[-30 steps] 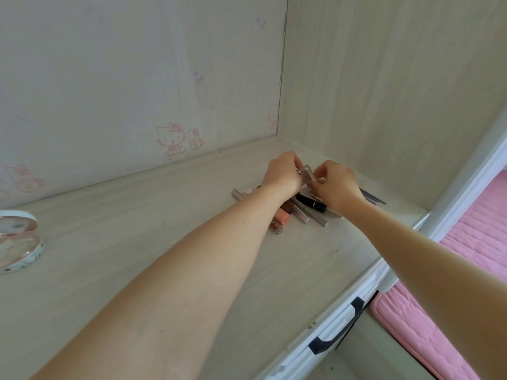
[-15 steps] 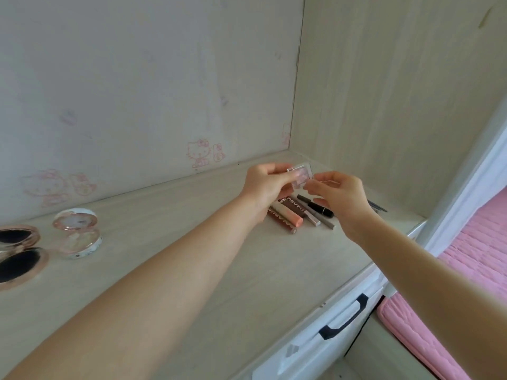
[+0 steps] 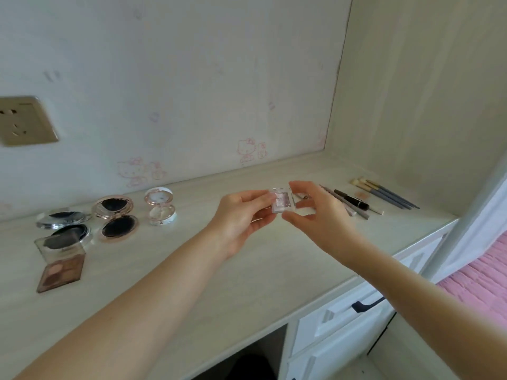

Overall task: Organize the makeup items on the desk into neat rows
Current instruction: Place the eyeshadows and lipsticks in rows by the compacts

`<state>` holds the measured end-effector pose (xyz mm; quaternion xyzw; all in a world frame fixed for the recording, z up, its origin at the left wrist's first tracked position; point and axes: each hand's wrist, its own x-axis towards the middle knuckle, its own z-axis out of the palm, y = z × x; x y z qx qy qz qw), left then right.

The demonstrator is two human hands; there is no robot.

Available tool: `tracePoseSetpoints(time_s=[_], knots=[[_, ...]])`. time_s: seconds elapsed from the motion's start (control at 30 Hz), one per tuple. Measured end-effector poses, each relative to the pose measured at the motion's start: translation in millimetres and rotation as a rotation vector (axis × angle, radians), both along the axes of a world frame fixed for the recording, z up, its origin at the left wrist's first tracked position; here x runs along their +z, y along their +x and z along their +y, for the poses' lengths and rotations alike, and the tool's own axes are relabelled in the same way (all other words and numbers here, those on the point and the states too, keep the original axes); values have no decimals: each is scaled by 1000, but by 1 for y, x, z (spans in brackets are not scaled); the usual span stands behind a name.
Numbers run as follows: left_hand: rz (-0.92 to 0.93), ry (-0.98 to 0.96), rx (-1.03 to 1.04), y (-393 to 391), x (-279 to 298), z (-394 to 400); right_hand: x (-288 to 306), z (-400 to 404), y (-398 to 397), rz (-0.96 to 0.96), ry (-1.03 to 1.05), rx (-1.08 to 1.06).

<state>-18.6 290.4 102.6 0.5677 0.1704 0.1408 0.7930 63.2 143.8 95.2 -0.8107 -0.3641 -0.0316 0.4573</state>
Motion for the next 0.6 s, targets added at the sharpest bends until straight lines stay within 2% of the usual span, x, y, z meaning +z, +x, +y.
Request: tracePoseSetpoints(time_s=[0.3,0.4,0.6], knots=[[87,-5,94,-87,-10,33,-15,40,-60,-398,-109,232],[85,-57,100,-111,-12,40,-18,53,-79,-411,-86,270],[50,-294,85,-151,-20,52,-28,76,-116,-342,-32,341]])
